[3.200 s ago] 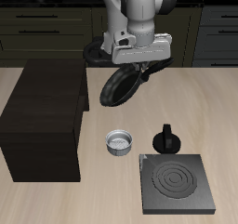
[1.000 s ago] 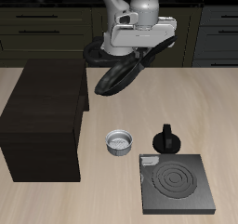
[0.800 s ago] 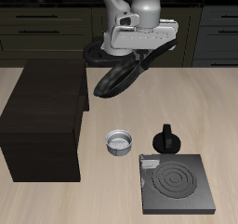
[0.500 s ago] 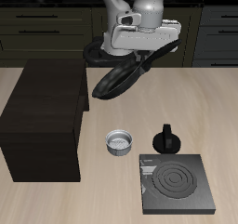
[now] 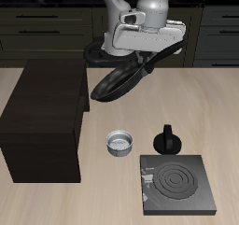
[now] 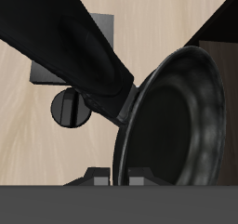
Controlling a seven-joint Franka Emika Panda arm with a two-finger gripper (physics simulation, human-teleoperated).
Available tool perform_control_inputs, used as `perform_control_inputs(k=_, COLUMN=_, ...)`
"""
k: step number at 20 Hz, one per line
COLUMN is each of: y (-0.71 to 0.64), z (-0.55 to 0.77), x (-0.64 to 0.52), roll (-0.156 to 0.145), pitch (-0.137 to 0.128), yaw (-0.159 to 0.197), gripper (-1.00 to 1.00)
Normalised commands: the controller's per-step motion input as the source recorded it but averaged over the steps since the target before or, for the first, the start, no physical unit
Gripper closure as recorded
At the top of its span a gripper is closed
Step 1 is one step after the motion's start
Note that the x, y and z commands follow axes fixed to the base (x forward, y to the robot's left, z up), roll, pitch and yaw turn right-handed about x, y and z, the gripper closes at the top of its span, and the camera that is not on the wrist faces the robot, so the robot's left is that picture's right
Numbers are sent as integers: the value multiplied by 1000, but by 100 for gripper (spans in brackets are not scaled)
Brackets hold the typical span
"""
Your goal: Place the frypan on the top layer of the wooden shelf
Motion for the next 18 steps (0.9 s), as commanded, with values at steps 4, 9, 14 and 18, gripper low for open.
perform_control_inputs(k=4, y=23, z=-40, x=223, roll=-6, pitch=-9, yaw=7, gripper=100)
perform_control_inputs(k=9, y=-35, z=-43, x=147, roll=-5, pitch=-15, yaw=26, gripper=100)
perform_control_inputs(k=14, y=-37, z=-7, x=109, roll=-14, pitch=-23, yaw=58, gripper=100)
perform_control_inputs(k=18, y=-177, z=51, x=140, roll=-56, pitch=-12, yaw=1, gripper=100)
